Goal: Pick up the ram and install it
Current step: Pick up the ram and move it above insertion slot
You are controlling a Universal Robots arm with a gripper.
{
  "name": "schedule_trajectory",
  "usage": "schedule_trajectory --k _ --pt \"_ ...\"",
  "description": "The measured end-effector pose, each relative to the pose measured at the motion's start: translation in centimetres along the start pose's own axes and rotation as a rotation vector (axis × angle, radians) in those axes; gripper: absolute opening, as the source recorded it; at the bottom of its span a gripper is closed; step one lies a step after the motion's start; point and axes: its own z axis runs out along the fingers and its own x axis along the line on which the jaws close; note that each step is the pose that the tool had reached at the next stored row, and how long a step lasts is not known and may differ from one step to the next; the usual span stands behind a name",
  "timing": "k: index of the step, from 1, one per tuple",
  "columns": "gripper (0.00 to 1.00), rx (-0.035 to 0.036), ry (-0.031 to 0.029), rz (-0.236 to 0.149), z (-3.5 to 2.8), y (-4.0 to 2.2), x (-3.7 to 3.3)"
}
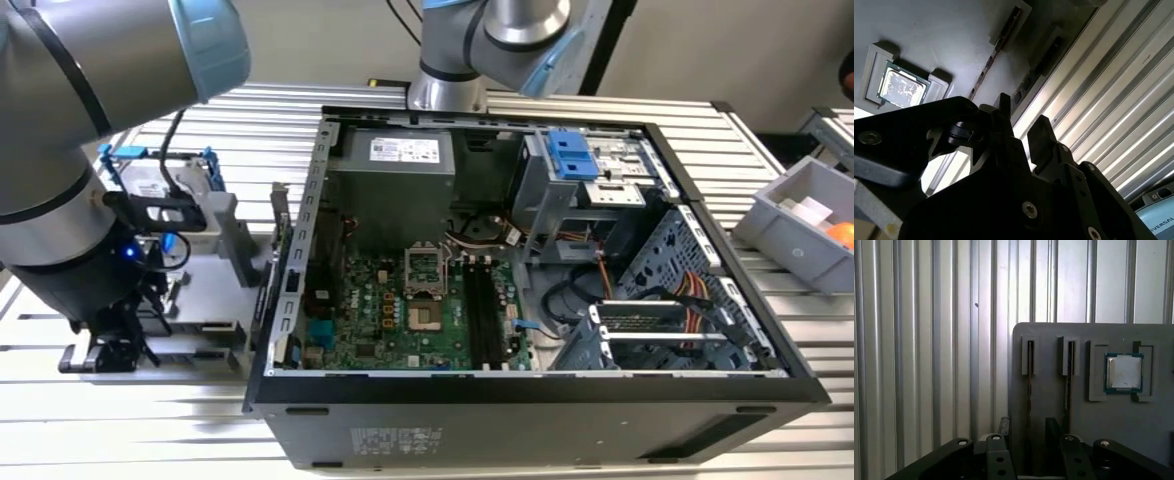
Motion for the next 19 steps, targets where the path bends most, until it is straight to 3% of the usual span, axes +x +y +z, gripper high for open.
schedule_trajectory --k 11,19 --pt "1.0 0.0 -0.0001 0.0 1.54 -0.02 -0.3" --pt "1.0 0.0 0.0 0.0 2.2 -0.02 -0.31"
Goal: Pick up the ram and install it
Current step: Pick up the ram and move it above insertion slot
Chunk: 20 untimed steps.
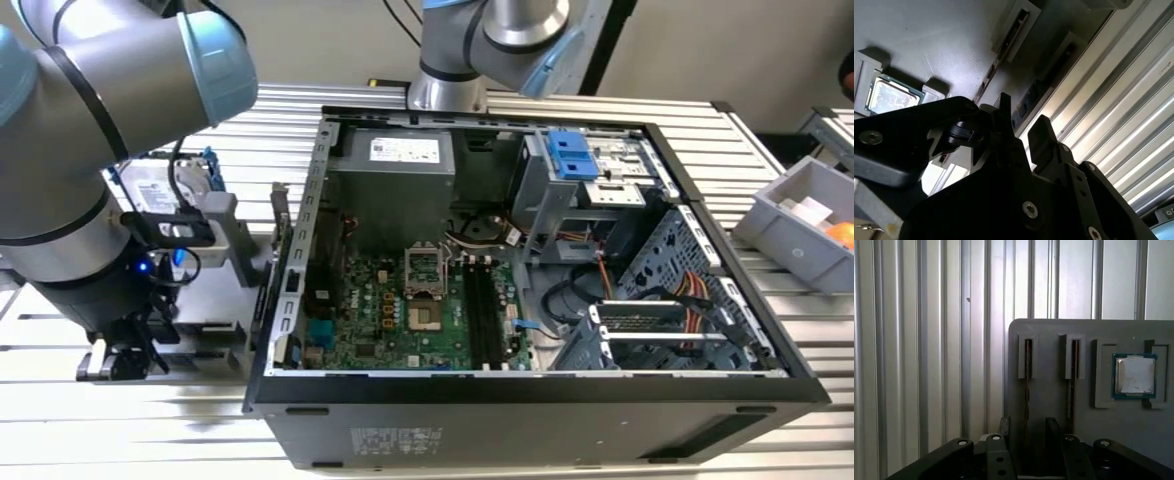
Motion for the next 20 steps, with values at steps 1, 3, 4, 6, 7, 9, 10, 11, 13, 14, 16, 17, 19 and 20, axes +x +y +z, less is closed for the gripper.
schedule_trajectory --k 1,3,4,6,7,9,10,11,13,14,16,17,19,20 --pt "1.0 0.0 0.0 0.0 0.11 0.0 0.0" --pt "1.0 -0.0001 0.0001 0.0 0.27 0.01 0.0" --pt "1.0 -0.0001 0.0001 0.0 0.29 0.01 0.0" --pt "1.0 -0.0002 0.0002 0.0 0.29 0.01 0.0" --pt "1.0 -0.0001 0.0001 0.0 0.29 0.0 0.0" --pt "1.0 -0.0001 -0.0013 0.0 0.3 0.01 0.0" --pt "1.0 0.0002 -0.0083 0.0 0.32 0.01 0.02" --pt "1.0 0.0003 -0.0193 0.0 0.32 0.01 0.03" --pt "1.0 -0.0001 -0.0446 -0.001 0.31 0.01 0.06" --pt "1.0 -0.0001 -0.0498 -0.001 0.3 0.01 0.06" --pt "1.0 -0.0002 -0.0502 -0.001 0.3 0.01 0.06" --pt "1.0 -0.0004 -0.0502 -0.001 0.3 0.01 0.08" --pt "1.0 -0.0006 -0.0503 -0.001 0.32 0.0 0.26" --pt "1.0 -0.0008 -0.0502 -0.001 0.31 0.0 0.38"
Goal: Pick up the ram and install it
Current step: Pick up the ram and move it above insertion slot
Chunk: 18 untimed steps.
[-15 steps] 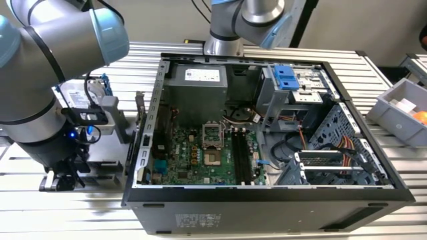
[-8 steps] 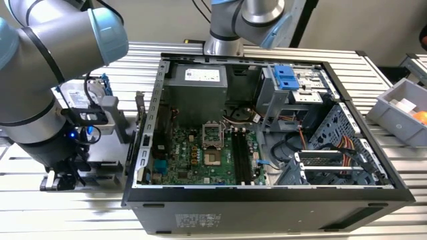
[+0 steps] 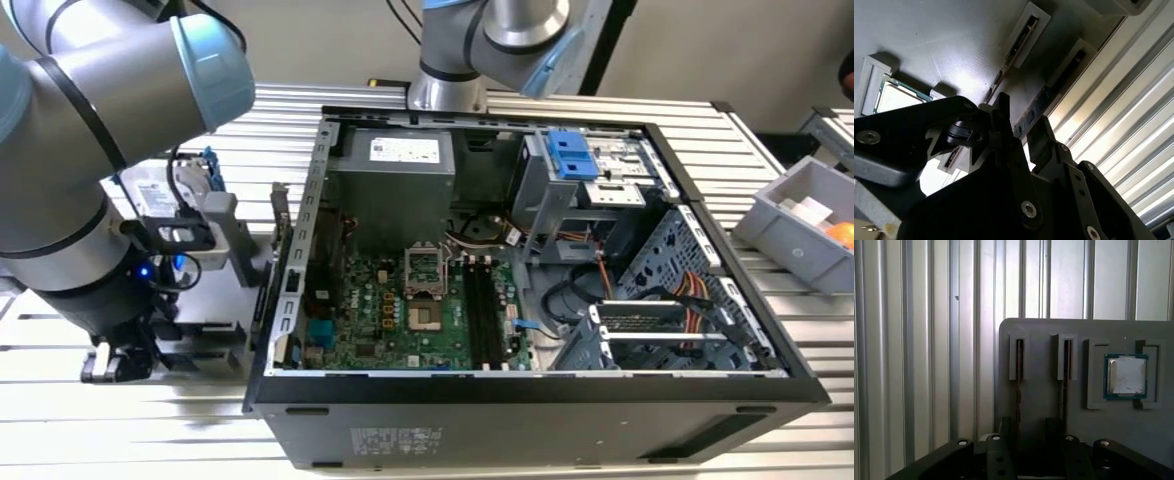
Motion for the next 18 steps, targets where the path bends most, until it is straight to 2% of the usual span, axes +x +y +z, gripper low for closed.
schedule_trajectory --k 5,14,15,18 --pt "1.0 -0.0014 0.0 0.0 -0.01 0.0 0.5" --pt "1.0 -0.0013 -0.0001 0.0 -0.01 0.0 0.5" --pt "0.0 -0.0015 0.0 0.0 -0.02 0.0 0.5" --pt "0.0 -0.0014 -0.0001 0.0 -0.01 0.0 0.5"
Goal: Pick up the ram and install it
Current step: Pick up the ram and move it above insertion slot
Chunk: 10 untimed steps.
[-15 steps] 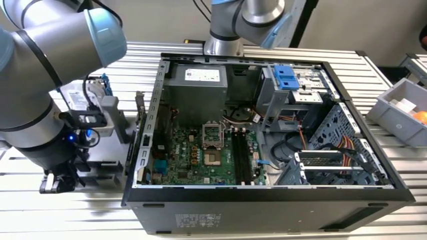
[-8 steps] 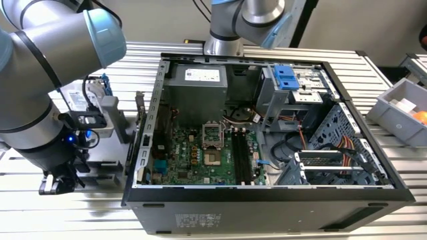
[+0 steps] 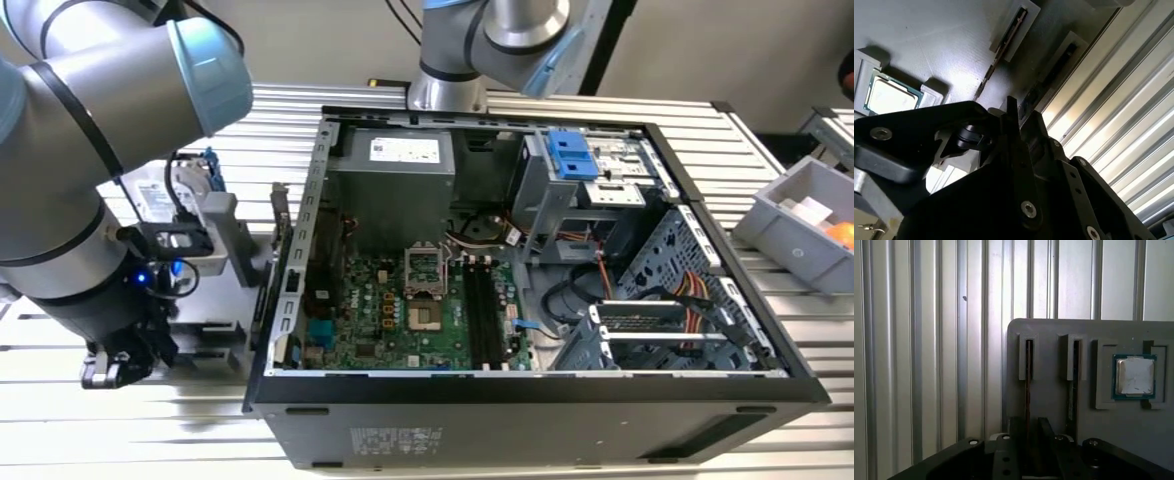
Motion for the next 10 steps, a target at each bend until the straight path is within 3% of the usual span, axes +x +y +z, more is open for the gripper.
schedule_trajectory --k 10 --pt "0.0 -0.0002 0.0002 0.0 -0.01 0.0 0.01"
